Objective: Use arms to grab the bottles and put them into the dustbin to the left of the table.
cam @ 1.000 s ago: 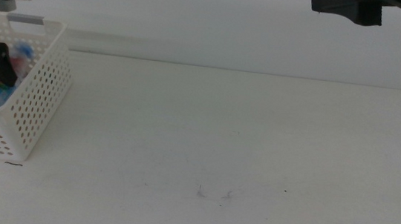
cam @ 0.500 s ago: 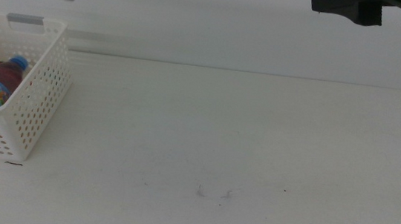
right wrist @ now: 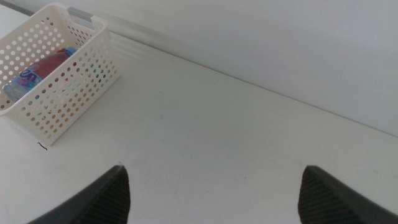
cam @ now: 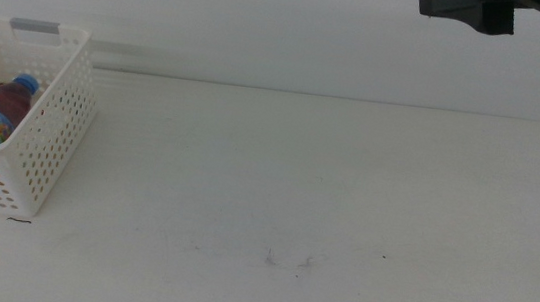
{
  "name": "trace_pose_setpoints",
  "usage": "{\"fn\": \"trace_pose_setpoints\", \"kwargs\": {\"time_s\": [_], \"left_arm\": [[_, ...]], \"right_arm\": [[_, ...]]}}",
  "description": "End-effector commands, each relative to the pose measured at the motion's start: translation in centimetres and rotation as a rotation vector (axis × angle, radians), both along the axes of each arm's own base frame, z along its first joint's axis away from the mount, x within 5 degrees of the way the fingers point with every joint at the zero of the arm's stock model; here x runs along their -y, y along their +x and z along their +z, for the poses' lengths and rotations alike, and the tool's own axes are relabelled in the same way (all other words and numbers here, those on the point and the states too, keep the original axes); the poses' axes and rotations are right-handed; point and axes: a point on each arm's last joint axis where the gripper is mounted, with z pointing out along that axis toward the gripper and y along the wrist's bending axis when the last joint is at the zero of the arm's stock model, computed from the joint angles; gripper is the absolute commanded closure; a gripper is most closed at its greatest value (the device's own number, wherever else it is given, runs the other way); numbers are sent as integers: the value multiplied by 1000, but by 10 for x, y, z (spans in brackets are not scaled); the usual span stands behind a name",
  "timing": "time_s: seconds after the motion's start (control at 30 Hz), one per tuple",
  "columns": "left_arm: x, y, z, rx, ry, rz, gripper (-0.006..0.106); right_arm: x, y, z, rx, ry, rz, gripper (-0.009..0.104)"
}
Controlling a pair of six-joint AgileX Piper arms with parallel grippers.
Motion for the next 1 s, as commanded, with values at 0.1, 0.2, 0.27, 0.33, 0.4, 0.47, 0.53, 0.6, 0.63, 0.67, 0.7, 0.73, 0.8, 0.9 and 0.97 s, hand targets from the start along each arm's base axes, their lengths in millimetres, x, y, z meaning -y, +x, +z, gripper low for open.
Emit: {"fn": "trace_pose_setpoints", "kwargs": {"time_s": [0.1,0.2,0.27,0.33,0.4,0.47,0.53,0.6,0.63,0.67,0.7,0.73,0.8,0.9,0.97], "left_arm": [[-6,-11,2,45,-27,40,7],[-6,-13,2,47,-36,36,7],[-6,-13,3,49,-36,36,7],[-6,-12,2,53,-29,40,7],[-5,-11,0,42,-31,35,7],[-2,-6,-9,15,-43,24,7],[1,1,-25,21,-65,14,7],[1,0,-43,94,-99,15,7],[0,-1,-56,138,-114,19,7],[0,-3,-70,179,-134,21,7],[-1,-4,-83,211,-145,24,7],[-2,-5,-99,246,-149,29,7],[-4,-9,-130,301,-164,35,7],[-11,-25,-182,288,-157,54,7],[-17,-38,-211,259,-158,84,7]], "right_arm": [[0,-1,2,13,3,5,4],[0,-1,2,13,3,5,4],[0,-1,2,13,3,5,4],[0,-1,2,13,3,5,4],[0,-1,1,12,2,5,4],[-2,1,-3,30,12,3,4],[6,3,-7,103,78,-27,4],[16,2,-15,208,184,-73,4],[23,-1,-23,253,232,-101,4],[30,-4,-32,287,253,-123,4],[38,-10,-46,318,264,-151,4],[47,-17,-62,340,254,-172,4],[61,-34,-100,338,186,-193,4],[79,-70,-148,300,104,-193,4],[90,-94,-169,338,46,-189,4]]}}
